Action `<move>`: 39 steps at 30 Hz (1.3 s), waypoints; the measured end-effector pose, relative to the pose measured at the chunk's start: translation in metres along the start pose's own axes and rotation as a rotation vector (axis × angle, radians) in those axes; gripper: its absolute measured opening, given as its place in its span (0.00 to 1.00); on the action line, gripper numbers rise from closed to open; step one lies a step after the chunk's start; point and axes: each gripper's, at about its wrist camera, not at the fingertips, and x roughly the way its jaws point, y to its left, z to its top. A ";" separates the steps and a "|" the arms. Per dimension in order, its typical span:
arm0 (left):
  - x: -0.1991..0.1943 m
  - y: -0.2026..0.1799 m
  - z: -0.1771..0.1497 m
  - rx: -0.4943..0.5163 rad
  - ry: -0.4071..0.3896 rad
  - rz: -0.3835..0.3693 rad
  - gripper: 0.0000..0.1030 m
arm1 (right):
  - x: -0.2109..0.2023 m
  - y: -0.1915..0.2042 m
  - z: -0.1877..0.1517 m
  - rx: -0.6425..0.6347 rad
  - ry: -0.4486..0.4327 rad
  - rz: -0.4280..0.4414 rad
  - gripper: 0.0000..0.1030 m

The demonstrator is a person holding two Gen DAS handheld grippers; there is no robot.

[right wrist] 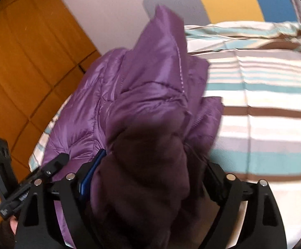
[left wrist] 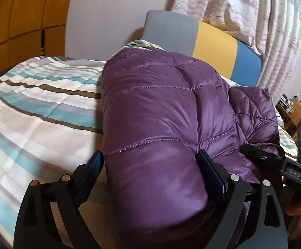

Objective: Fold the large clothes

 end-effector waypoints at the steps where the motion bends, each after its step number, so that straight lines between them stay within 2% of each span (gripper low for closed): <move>1: -0.008 -0.001 0.003 -0.015 0.007 0.026 0.93 | -0.012 -0.005 0.002 0.008 -0.018 -0.006 0.83; 4: -0.027 -0.001 0.011 -0.059 -0.015 0.059 0.96 | -0.055 -0.001 0.003 -0.033 -0.137 -0.055 0.83; 6: -0.040 0.000 0.023 -0.111 -0.062 0.038 0.96 | -0.080 0.003 0.011 -0.045 -0.226 -0.088 0.82; 7: -0.041 -0.002 0.034 -0.127 -0.069 0.035 0.96 | -0.087 0.005 0.018 -0.047 -0.252 -0.099 0.77; 8: -0.038 -0.004 0.042 -0.130 -0.062 0.043 0.96 | -0.088 0.009 0.023 -0.051 -0.254 -0.111 0.66; 10: -0.030 -0.013 0.062 -0.127 -0.058 0.053 0.96 | -0.073 0.024 0.046 -0.060 -0.213 -0.117 0.55; 11: -0.023 -0.019 0.074 -0.110 -0.060 0.064 0.96 | -0.060 0.042 0.052 -0.062 -0.197 -0.116 0.51; 13: -0.002 -0.032 0.094 -0.037 -0.036 0.114 0.96 | -0.040 0.051 0.064 -0.086 -0.147 -0.138 0.50; 16: 0.033 -0.033 0.101 0.017 0.035 0.181 0.92 | -0.008 0.055 0.070 -0.112 -0.081 -0.184 0.49; 17: 0.048 -0.030 0.098 0.022 0.074 0.193 0.90 | 0.004 0.056 0.062 -0.115 -0.063 -0.200 0.49; 19: 0.063 -0.022 0.087 0.011 0.104 0.185 0.90 | 0.023 0.050 0.056 -0.123 -0.018 -0.232 0.49; 24: 0.074 -0.023 0.062 0.080 0.038 0.204 0.91 | 0.044 0.042 0.037 -0.132 0.001 -0.249 0.49; 27: 0.084 -0.023 0.062 0.067 0.051 0.202 0.92 | 0.052 0.040 0.029 -0.180 -0.021 -0.267 0.49; 30: 0.087 -0.026 0.062 0.075 0.057 0.206 0.92 | 0.054 0.034 0.026 -0.172 -0.034 -0.258 0.49; 36: 0.075 -0.029 0.059 0.091 0.025 0.221 0.93 | 0.050 0.036 0.024 -0.185 -0.043 -0.251 0.50; 37: 0.067 -0.031 0.057 0.096 0.016 0.219 0.94 | 0.047 0.037 0.024 -0.184 -0.045 -0.245 0.51; 39: 0.051 -0.031 0.050 0.093 0.001 0.207 0.95 | 0.036 0.037 0.023 -0.163 -0.056 -0.233 0.60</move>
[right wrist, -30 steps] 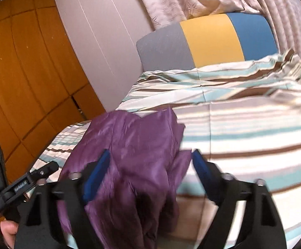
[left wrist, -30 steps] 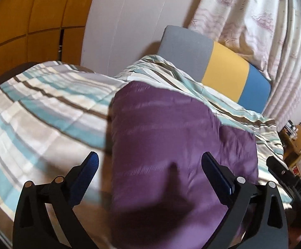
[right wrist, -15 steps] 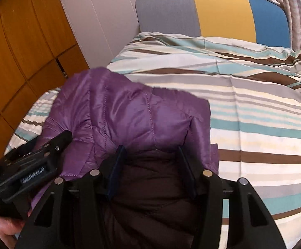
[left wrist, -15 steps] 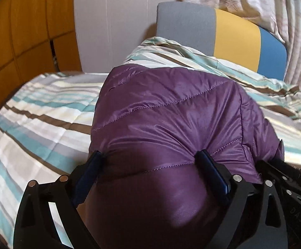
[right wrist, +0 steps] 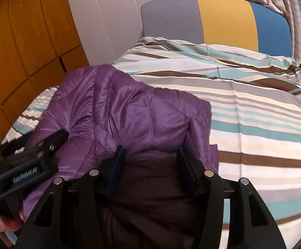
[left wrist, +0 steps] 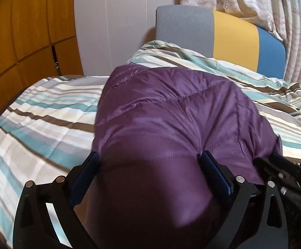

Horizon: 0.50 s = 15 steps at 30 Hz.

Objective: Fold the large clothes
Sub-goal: 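Lower the jacket bundle onto the bed and open both tools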

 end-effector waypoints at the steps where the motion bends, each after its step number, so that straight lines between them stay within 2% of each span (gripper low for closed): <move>1: -0.010 0.002 -0.005 -0.010 -0.007 -0.014 0.96 | -0.009 -0.001 -0.001 0.018 -0.012 0.008 0.69; 4: -0.034 0.006 -0.023 -0.048 -0.024 -0.065 0.97 | -0.043 0.002 -0.013 0.022 -0.069 0.010 0.70; 7: -0.050 0.006 -0.045 -0.054 -0.045 -0.071 0.97 | -0.059 0.007 -0.030 -0.023 -0.071 -0.025 0.71; 10: -0.049 0.001 -0.056 -0.013 -0.044 -0.047 0.97 | -0.052 0.005 -0.043 -0.035 -0.028 -0.064 0.74; 12: -0.038 -0.007 -0.057 0.046 -0.023 -0.012 0.97 | -0.041 0.001 -0.045 -0.019 0.008 -0.067 0.80; 13: -0.036 -0.007 -0.055 0.054 -0.013 -0.010 0.97 | -0.037 -0.001 -0.045 -0.009 0.018 -0.070 0.83; 15: -0.032 -0.005 -0.052 0.052 0.013 -0.017 0.97 | -0.034 -0.008 -0.043 0.026 0.035 -0.056 0.85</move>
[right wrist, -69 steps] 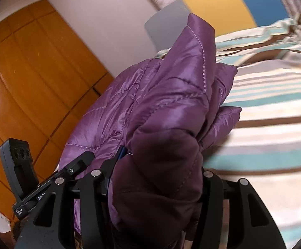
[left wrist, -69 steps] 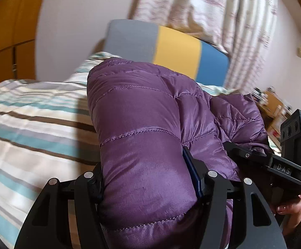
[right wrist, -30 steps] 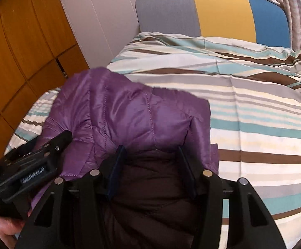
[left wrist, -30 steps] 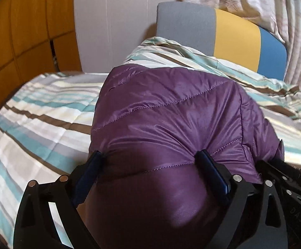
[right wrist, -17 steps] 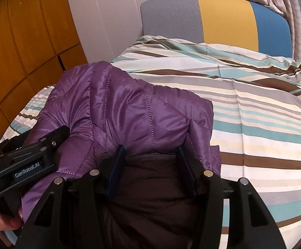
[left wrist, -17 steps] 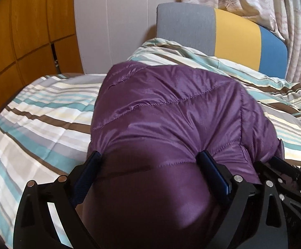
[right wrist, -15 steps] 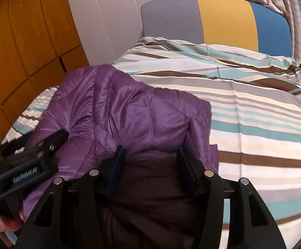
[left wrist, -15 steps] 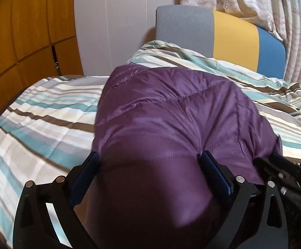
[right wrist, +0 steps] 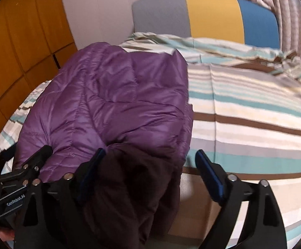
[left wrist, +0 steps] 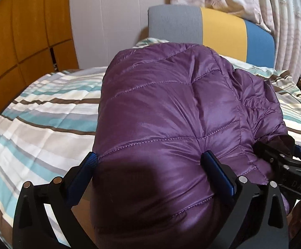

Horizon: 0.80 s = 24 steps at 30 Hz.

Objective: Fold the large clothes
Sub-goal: 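Lower the jacket bundle onto the bed and open both tools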

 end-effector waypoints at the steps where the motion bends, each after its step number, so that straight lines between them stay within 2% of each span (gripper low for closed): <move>1: -0.002 0.001 0.001 -0.005 0.004 -0.008 0.97 | -0.003 -0.001 0.000 0.012 -0.005 0.008 0.85; 5: -0.022 0.014 -0.005 -0.093 0.014 -0.059 0.97 | -0.030 -0.003 -0.009 0.048 -0.031 0.026 0.93; 9: -0.048 0.018 -0.015 -0.125 0.025 -0.069 0.97 | -0.058 0.000 -0.021 0.042 -0.033 0.072 0.97; 13: -0.076 0.020 -0.024 -0.099 0.002 -0.069 0.97 | -0.082 0.006 -0.033 0.019 -0.010 0.123 0.98; 17: -0.104 0.020 -0.034 -0.056 -0.022 -0.079 0.97 | -0.109 0.011 -0.043 -0.024 -0.021 0.112 0.98; 24: -0.146 0.018 -0.043 -0.036 -0.079 -0.129 0.97 | -0.146 0.017 -0.057 -0.043 -0.045 0.142 0.98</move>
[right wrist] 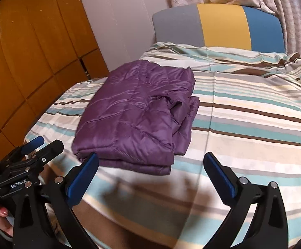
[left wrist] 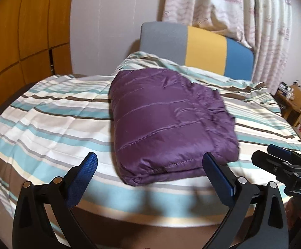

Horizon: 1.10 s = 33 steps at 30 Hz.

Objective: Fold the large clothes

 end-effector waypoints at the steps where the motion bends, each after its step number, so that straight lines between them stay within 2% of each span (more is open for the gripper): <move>1: -0.006 -0.002 0.000 0.005 -0.007 0.002 0.97 | -0.003 0.000 0.000 -0.001 -0.006 0.002 0.98; 11: -0.024 -0.004 -0.004 -0.006 -0.015 -0.010 0.97 | -0.020 0.001 -0.004 0.010 -0.036 0.004 0.98; 33: -0.025 -0.007 -0.008 -0.010 -0.006 -0.016 0.97 | -0.021 -0.003 -0.005 0.028 -0.027 0.007 0.98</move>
